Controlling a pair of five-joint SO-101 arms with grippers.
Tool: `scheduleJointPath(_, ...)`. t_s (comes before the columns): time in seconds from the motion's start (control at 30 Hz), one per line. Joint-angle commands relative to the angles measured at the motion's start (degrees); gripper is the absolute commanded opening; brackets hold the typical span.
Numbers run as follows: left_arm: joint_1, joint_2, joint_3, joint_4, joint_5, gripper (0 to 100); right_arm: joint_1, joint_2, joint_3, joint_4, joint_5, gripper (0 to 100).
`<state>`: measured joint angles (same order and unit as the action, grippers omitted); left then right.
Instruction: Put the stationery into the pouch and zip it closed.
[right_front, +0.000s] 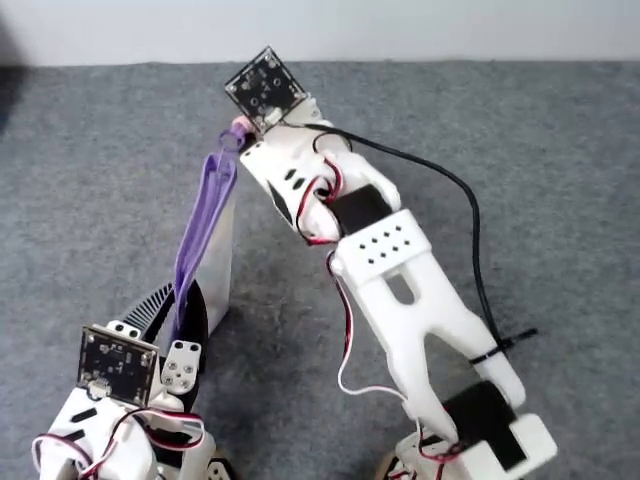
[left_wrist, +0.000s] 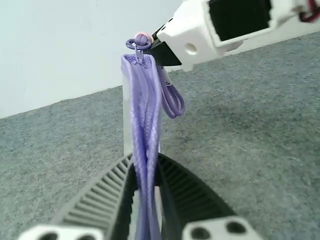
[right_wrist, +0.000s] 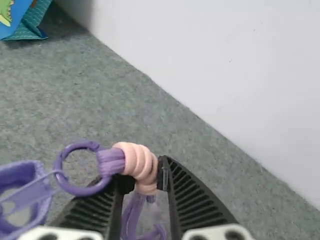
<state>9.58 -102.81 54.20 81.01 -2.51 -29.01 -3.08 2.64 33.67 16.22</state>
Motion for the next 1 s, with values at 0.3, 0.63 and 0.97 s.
scheduleJointPath(0.3,-0.4,-0.9,-0.5,1.1,-0.5,2,5.0,-0.3,-4.7,3.6,0.0,0.7)
scheduleJointPath(0.63,-0.4,-0.9,-5.4,0.9,-0.2,23,8.1,-8.5,-4.5,15.6,0.3,0.7)
scheduleJointPath(0.97,-0.4,-0.9,-6.5,0.2,-0.1,24,12.4,-11.2,-4.5,25.3,0.4,0.7)
